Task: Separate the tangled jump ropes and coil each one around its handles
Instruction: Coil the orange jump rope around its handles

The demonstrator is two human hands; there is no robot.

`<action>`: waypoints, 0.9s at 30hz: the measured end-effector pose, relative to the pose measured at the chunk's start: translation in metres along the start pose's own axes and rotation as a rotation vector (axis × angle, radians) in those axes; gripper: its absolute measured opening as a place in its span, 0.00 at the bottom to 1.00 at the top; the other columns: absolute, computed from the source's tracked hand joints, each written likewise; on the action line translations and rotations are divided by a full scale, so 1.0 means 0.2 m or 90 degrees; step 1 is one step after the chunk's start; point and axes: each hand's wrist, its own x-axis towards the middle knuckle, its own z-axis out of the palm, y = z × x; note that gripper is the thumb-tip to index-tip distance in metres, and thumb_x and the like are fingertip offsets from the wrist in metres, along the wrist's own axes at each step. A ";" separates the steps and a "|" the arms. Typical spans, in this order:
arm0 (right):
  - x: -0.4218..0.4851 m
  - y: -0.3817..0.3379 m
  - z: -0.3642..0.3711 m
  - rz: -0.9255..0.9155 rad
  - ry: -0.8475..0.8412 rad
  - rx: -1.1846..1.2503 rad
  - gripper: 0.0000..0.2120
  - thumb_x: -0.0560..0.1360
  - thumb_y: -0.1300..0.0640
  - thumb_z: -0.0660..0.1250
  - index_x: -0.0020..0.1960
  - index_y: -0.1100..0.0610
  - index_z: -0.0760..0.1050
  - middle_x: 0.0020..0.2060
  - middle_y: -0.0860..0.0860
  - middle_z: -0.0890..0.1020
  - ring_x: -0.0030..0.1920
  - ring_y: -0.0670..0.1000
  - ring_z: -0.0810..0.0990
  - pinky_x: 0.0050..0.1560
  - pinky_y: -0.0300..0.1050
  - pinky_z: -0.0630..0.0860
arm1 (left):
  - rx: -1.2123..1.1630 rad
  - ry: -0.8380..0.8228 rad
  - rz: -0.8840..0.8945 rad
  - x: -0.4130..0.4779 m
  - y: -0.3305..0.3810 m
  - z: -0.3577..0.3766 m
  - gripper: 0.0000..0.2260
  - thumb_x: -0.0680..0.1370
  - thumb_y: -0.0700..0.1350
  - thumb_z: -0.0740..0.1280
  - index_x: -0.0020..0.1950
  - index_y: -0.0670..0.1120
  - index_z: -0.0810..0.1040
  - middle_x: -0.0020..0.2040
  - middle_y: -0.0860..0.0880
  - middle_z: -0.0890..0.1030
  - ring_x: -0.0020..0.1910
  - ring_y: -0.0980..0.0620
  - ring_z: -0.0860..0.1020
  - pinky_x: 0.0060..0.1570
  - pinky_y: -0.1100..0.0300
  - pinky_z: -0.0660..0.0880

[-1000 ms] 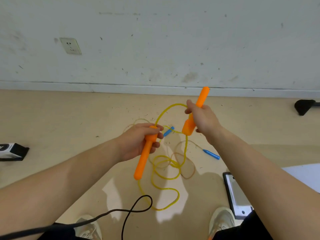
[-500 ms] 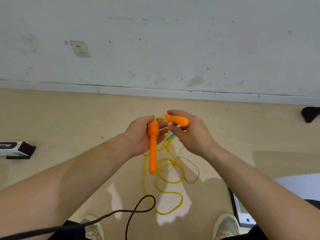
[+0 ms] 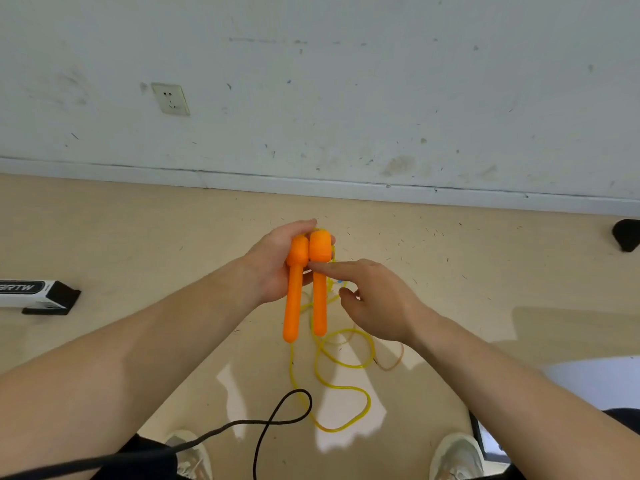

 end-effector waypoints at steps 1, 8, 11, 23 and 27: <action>0.00 0.00 0.00 -0.005 -0.016 0.002 0.33 0.74 0.65 0.58 0.72 0.36 0.69 0.66 0.39 0.77 0.62 0.48 0.75 0.57 0.50 0.76 | 0.027 0.000 0.003 0.00 0.00 0.00 0.15 0.79 0.54 0.66 0.55 0.43 0.83 0.48 0.44 0.82 0.48 0.48 0.79 0.52 0.54 0.74; 0.03 0.02 -0.14 0.108 0.108 0.193 0.10 0.67 0.57 0.59 0.43 0.46 0.75 0.35 0.43 0.83 0.32 0.48 0.81 0.44 0.56 0.80 | 0.151 -0.062 0.079 -0.02 0.00 0.02 0.12 0.78 0.44 0.70 0.58 0.39 0.82 0.49 0.43 0.84 0.45 0.46 0.83 0.45 0.55 0.80; 0.03 0.07 -0.20 0.130 0.179 0.193 0.16 0.67 0.55 0.63 0.53 0.44 0.76 0.48 0.42 0.80 0.44 0.47 0.78 0.50 0.49 0.77 | 0.215 -0.133 0.066 -0.05 -0.02 0.04 0.12 0.78 0.42 0.69 0.60 0.39 0.81 0.51 0.42 0.83 0.48 0.43 0.82 0.49 0.52 0.80; 0.02 0.13 -0.27 0.157 -0.050 0.450 0.11 0.79 0.59 0.66 0.39 0.61 0.77 0.30 0.54 0.73 0.32 0.51 0.67 0.36 0.44 0.65 | 0.371 -0.261 0.018 -0.10 0.02 -0.01 0.09 0.75 0.38 0.70 0.55 0.44 0.83 0.52 0.43 0.84 0.53 0.41 0.83 0.66 0.38 0.71; 0.03 0.15 -0.31 0.151 -0.022 0.467 0.07 0.78 0.64 0.67 0.50 0.60 0.84 0.34 0.54 0.80 0.34 0.50 0.69 0.35 0.41 0.66 | 0.443 -0.284 -0.021 -0.11 0.00 0.00 0.08 0.75 0.47 0.72 0.52 0.45 0.85 0.54 0.43 0.83 0.53 0.42 0.82 0.65 0.40 0.72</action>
